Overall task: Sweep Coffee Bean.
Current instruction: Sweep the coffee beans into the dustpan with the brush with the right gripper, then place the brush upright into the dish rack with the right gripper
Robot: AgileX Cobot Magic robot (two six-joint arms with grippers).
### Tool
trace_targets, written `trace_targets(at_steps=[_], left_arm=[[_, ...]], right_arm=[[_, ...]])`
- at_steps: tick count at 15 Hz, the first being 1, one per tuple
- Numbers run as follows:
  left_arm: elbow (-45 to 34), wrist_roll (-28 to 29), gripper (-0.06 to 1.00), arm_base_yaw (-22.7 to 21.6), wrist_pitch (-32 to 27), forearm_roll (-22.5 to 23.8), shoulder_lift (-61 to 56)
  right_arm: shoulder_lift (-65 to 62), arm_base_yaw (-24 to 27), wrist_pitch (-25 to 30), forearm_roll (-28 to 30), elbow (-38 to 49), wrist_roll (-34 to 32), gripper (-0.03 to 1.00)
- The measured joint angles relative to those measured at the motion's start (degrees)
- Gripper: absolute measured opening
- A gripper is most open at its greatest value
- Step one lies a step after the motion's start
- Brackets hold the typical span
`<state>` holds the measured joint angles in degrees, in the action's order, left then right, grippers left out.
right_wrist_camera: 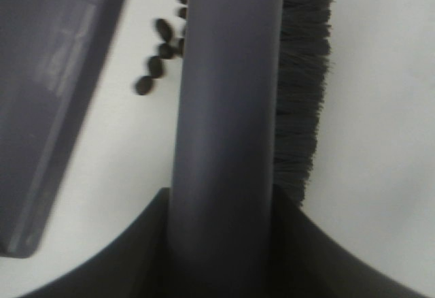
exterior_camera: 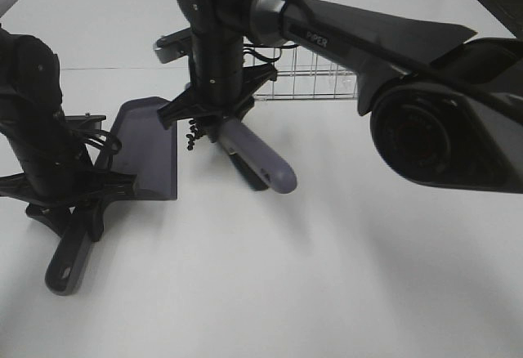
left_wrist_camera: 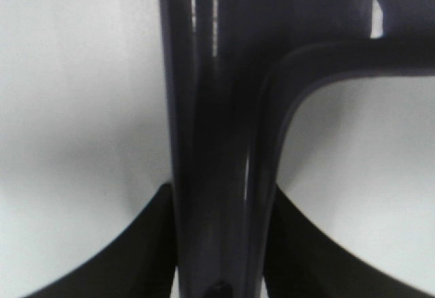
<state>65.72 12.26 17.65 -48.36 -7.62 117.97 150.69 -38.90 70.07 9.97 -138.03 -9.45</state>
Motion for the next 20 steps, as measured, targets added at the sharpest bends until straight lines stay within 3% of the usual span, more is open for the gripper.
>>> trace_targets(at_steps=[4,12,14,16,17,20], left_arm=[[0.00,0.00,0.32,0.00,0.06,-0.06,0.00],[0.00,0.00,0.32,0.00,0.29,-0.29,0.00],[0.00,0.00,0.32,0.00,0.34,-0.34,0.00],[0.00,-0.06,0.32,0.00,0.34,-0.40,0.00],[0.00,-0.06,0.32,0.00,0.34,-0.40,0.00],[0.06,-0.06,0.32,0.00,0.34,-0.46,0.00]], right_arm=[[0.23,-3.27,-0.46,-7.56,-0.92,0.06,0.28],[-4.35,-3.50,-1.89,-12.38,-0.92,-3.09,0.28],[-6.25,-3.72,-2.35,-10.31,-0.92,-3.21,0.28],[-8.02,-3.90,-1.72,-4.47,-0.92,-3.50,0.28],[-8.88,-3.90,-0.46,1.20,-0.92,-3.50,0.28],[-10.71,-2.52,0.46,7.22,-0.92,-3.50,0.28]])
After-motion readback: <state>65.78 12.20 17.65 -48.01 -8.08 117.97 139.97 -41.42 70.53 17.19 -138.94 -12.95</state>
